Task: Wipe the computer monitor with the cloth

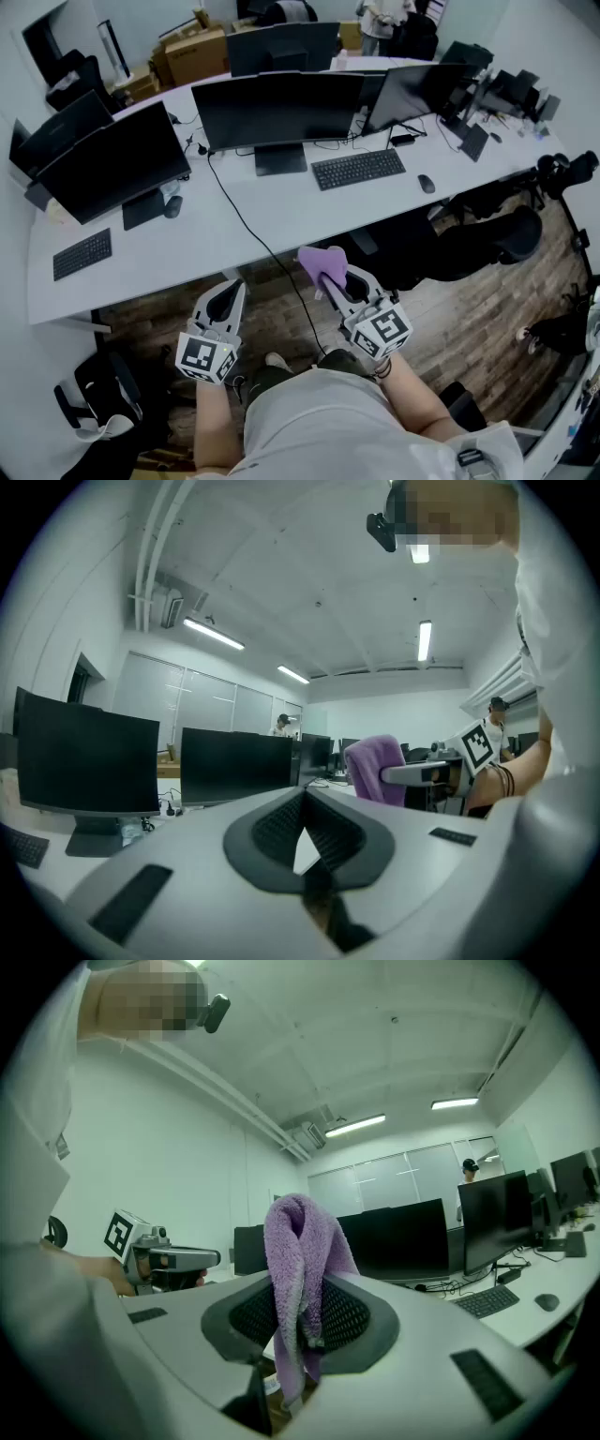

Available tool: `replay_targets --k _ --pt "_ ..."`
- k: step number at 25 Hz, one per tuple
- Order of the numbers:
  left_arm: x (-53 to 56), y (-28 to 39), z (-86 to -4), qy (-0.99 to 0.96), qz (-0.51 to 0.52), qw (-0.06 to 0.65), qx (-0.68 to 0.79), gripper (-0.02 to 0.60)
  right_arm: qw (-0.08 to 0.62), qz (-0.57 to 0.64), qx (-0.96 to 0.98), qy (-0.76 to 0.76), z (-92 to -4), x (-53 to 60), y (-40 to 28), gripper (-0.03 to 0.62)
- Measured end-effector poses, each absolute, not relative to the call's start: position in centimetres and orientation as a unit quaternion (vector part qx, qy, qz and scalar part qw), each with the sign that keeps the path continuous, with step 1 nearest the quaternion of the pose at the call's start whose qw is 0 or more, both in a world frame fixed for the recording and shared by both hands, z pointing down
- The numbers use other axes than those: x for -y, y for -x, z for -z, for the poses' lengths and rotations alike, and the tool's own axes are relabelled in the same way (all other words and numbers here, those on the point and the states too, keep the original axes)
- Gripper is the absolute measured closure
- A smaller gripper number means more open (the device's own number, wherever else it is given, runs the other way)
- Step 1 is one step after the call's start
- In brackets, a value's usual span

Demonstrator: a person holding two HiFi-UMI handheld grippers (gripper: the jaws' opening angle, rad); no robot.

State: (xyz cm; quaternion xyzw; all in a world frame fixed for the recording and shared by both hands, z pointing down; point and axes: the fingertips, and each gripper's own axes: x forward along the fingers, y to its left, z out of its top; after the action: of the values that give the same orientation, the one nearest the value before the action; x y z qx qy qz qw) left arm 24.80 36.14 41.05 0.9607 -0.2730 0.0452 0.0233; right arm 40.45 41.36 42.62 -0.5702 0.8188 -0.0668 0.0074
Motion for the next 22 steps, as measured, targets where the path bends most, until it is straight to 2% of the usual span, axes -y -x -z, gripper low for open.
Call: replay_targets --k 22 --pt "-30.8 -5.8 -41.7 -0.923 -0.043 0.011 0.383 0.580 -0.016 0.052 -0.864 0.500 -42.5 -32.2 -23.7 0.491"
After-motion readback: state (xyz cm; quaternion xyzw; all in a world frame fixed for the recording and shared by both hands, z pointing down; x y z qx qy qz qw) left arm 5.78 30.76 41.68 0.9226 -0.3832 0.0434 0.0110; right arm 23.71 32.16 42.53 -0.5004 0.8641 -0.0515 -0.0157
